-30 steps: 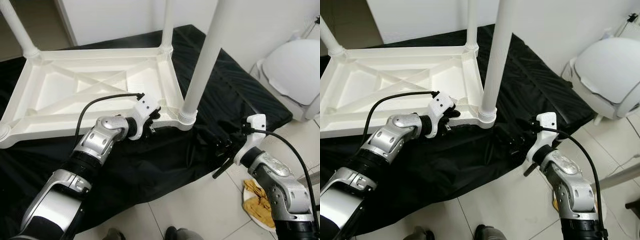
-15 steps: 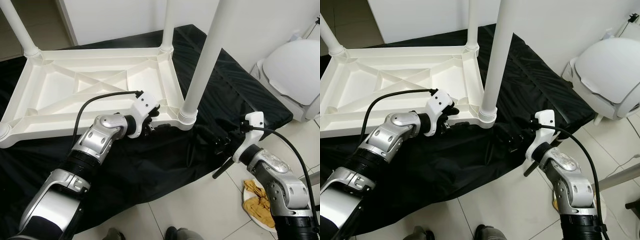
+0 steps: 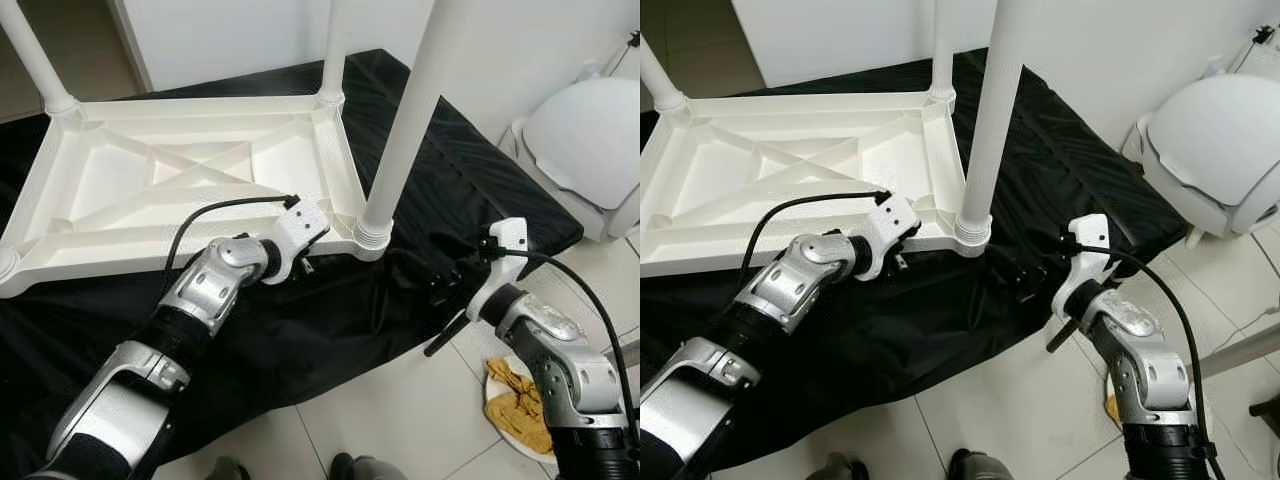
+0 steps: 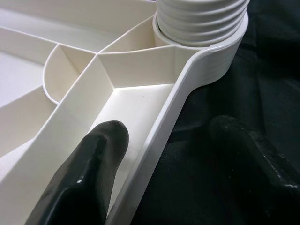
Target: Building children table
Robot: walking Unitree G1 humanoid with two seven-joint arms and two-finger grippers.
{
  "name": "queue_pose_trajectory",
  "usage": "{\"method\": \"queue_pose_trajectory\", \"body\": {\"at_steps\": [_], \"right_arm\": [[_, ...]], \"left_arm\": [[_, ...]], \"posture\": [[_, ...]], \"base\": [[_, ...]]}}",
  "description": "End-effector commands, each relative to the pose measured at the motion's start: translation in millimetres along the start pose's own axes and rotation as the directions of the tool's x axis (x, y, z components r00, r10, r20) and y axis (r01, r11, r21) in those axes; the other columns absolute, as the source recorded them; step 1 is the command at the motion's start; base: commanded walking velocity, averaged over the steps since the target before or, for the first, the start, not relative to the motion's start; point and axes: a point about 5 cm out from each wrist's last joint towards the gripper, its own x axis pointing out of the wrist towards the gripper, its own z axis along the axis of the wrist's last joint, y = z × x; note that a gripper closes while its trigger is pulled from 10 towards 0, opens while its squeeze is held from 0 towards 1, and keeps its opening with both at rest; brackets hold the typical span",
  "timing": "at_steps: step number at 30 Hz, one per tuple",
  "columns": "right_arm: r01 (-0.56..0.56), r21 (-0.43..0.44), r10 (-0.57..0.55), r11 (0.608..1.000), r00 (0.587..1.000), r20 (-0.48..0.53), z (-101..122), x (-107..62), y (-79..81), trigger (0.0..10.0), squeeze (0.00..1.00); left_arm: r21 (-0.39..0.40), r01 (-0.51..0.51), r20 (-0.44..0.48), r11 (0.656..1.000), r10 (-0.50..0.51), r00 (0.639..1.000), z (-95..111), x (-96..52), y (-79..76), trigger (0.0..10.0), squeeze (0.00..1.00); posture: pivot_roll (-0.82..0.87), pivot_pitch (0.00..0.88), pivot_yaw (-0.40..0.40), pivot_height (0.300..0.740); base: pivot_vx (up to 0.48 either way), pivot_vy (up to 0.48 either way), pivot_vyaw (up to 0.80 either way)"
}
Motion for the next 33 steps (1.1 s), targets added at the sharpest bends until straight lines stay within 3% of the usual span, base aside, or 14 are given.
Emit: {"method": "queue_pose_trajectory", "body": {"at_steps": [1,6,13,20,21,23,26,28,29,31,32,33], "right_arm": [[0.008,-0.008,-0.008,1.0,1.0,-0.003,0,-1.0,-4.4,10.0,0.0],[0.012,-0.019,-0.012,1.0,1.0,0.001,1,0.7,-8.2,10.0,0.0],[-0.005,-0.036,0.006,0.999,1.0,0.006,3,6.4,-10.1,10.0,0.0],[-0.015,-0.05,0.016,0.999,1.0,0.016,6,10.1,-12.1,10.0,0.0],[-0.014,-0.056,0.015,0.998,1.0,0.024,9,11.5,-14.0,10.0,0.0],[-0.012,-0.058,0.013,0.998,0.999,0.029,10,11.8,-14.9,10.0,0.0],[-0.011,-0.057,0.013,0.998,0.999,0.031,10,11.9,-15.3,10.0,0.0],[-0.009,-0.057,0.011,0.998,0.999,0.034,9,11.5,-15.7,10.0,0.0],[-0.009,-0.057,0.011,0.998,0.999,0.034,9,11.5,-15.7,10.0,0.0],[-0.009,-0.055,0.011,0.998,0.999,0.035,8,11.4,-15.2,10.0,0.0],[-0.009,-0.055,0.011,0.998,0.999,0.035,8,11.4,-15.2,10.0,0.0],[-0.015,-0.052,0.017,0.999,0.999,0.036,7,11.5,-13.9,10.0,0.0]], "left_arm": [[0.01,0.192,-0.018,0.981,-0.192,0.981,-4,-2.3,-16.4,10.0,0.0],[0.031,0.3,0.026,0.953,-0.301,0.953,3,-14.2,-29.8,10.0,0.0],[0.059,0.386,0.068,0.921,-0.389,0.919,14,-19.6,-47.9,10.0,0.0],[0.05,0.418,0.055,0.907,-0.42,0.906,11,-16.7,-60.0,10.0,0.0],[0.039,0.381,0.051,0.924,-0.383,0.922,11,-11.6,-62.3,10.0,0.0],[0.038,0.304,0.075,0.952,-0.306,0.949,18,-7.7,-54.8,10.0,0.0],[0.041,0.27,0.089,0.962,-0.273,0.958,22,-7.0,-50.7,10.0,0.0],[-0.002,0.109,0.141,0.994,-0.107,0.984,38,-5.7,-22.6,10.0,0.0],[-0.002,0.109,0.141,0.994,-0.107,0.984,38,-5.7,-22.6,10.0,0.0],[-0.069,-0.026,0.169,0.997,0.037,0.985,50,-7.5,3.9,10.0,0.0],[-0.069,-0.026,0.169,0.997,0.037,0.985,50,-7.5,3.9,10.0,0.0],[-0.076,-0.084,0.169,0.994,0.096,0.981,52,-8.9,14.9,10.0,0.0]], "posture": [[-0.13,0.152,-0.011,0.74],[-0.13,0.141,-0.01,0.74],[-0.12,0.134,-0.013,0.74],[-0.12,0.131,-0.011,0.74],[-0.12,0.131,-0.007,0.74],[-0.12,0.131,-0.004,0.74],[-0.12,0.131,-0.004,0.74],[-0.12,0.131,-0.001,0.74],[-0.12,0.131,-0.001,0.74],[-0.12,0.132,-0.001,0.74],[-0.12,0.132,-0.001,0.74],[-0.12,0.133,0.001,0.74]], "base": [[0.0,0.0,0.0],[0.0,0.0,0.0],[0.0,0.0,0.0],[0.0,0.0,0.0],[0.0,0.0,0.0],[0.0,0.0,0.0],[0.0,0.0,0.0],[0.0,0.0,0.0],[0.0,0.0,0.0],[0.0,0.0,0.0],[0.0,0.0,0.0],[0.0,0.0,0.0]]}}
